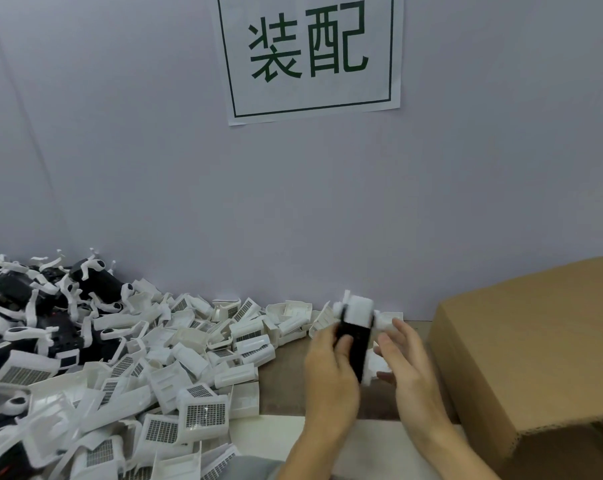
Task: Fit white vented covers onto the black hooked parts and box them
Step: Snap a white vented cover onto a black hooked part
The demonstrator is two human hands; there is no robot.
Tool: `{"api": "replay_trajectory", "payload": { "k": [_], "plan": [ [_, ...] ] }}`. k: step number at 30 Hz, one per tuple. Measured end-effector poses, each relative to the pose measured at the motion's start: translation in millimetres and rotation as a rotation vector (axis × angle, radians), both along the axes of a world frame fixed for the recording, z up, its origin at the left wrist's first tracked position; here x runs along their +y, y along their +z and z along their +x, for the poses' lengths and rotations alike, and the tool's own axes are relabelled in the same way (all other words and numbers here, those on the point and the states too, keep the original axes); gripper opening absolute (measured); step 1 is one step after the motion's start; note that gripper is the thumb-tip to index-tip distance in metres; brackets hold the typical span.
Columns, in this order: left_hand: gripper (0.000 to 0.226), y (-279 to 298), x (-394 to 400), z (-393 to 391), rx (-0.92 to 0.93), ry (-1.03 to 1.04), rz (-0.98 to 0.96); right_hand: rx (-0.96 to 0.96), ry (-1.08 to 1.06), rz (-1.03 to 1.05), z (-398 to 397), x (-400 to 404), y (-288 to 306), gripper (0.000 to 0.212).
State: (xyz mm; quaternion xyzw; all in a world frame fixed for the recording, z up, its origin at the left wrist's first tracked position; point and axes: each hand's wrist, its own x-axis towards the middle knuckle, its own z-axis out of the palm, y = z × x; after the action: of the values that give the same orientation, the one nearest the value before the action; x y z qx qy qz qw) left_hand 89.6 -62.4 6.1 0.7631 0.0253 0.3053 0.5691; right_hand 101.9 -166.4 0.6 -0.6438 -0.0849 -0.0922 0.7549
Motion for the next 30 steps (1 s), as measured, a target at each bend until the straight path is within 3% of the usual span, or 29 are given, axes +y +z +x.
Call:
{"api": "replay_trajectory", "payload": {
  "k": [2,4,6,10,17,22,30],
  "plan": [
    [0.029,3,6,3,0.060,0.060,-0.415,0.027,-0.045,-0.043,3,-2,-2,0.026],
    [0.040,8,15,3,0.149,-0.043,-0.909,0.055,-0.042,-0.090,4,-2,-1,0.021],
    [0.047,10,24,1,0.151,-0.148,-1.156,0.084,-0.014,-0.123,3,0,-1,0.019],
    [0.040,11,18,-2,0.251,-0.139,-0.993,0.152,0.077,-0.186,3,4,-5,0.006],
    [0.045,13,16,-5,0.233,-0.390,-0.948,0.308,0.312,-0.023,1,9,-5,0.023],
    [0.024,7,14,-4,0.213,-0.385,-0.882,0.312,0.332,0.014,-4,9,0,0.016],
    [0.022,1,14,2,0.213,-0.291,-0.793,0.284,0.320,-0.020,-7,11,2,0.026]
  ]
}}
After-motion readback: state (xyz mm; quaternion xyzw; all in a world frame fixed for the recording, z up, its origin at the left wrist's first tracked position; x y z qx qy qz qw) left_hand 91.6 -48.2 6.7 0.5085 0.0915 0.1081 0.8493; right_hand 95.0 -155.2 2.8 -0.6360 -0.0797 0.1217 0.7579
